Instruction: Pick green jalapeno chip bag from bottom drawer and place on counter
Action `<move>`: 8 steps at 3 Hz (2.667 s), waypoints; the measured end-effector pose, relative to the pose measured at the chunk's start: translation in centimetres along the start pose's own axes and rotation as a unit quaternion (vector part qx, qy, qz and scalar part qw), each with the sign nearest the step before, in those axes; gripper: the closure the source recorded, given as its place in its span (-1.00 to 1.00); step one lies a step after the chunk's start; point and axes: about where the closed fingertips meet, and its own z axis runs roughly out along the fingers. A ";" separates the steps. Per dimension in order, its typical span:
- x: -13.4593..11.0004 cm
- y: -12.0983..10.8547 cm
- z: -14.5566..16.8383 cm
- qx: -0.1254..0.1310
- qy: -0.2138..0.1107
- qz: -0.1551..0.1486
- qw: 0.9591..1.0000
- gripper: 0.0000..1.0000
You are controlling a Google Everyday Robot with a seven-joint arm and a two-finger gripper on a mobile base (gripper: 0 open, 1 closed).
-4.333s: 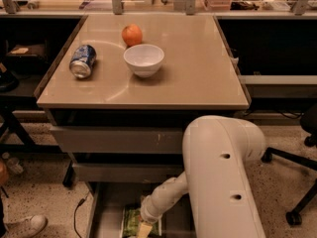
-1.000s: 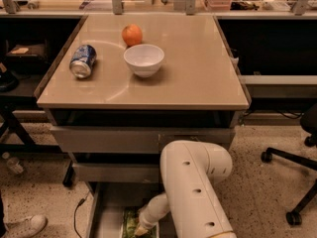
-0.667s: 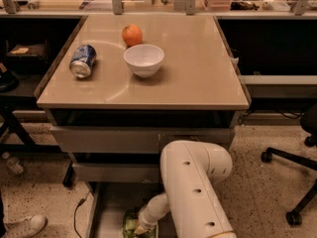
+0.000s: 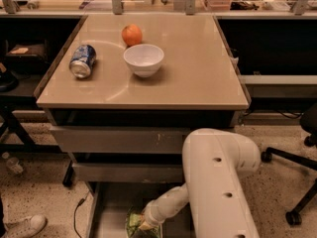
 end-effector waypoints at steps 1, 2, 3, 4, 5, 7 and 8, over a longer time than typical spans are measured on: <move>-1.0 0.3 -6.8 0.026 -0.005 0.015 1.000 1.00; -0.9 1.4 -16.6 0.070 0.019 0.048 0.996 1.00; -0.9 1.5 -16.6 0.070 0.019 0.048 0.996 1.00; -2.0 1.3 -18.7 0.084 0.021 0.045 0.995 1.00; -3.3 2.2 -23.3 0.113 0.026 0.044 0.992 1.00; -3.1 5.1 -32.0 0.163 0.090 0.004 0.983 1.00; -2.8 6.0 -33.9 0.172 0.105 -0.008 0.980 1.00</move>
Offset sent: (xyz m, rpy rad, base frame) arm -0.0420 -0.1246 0.2355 -0.1434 -0.1059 -0.2786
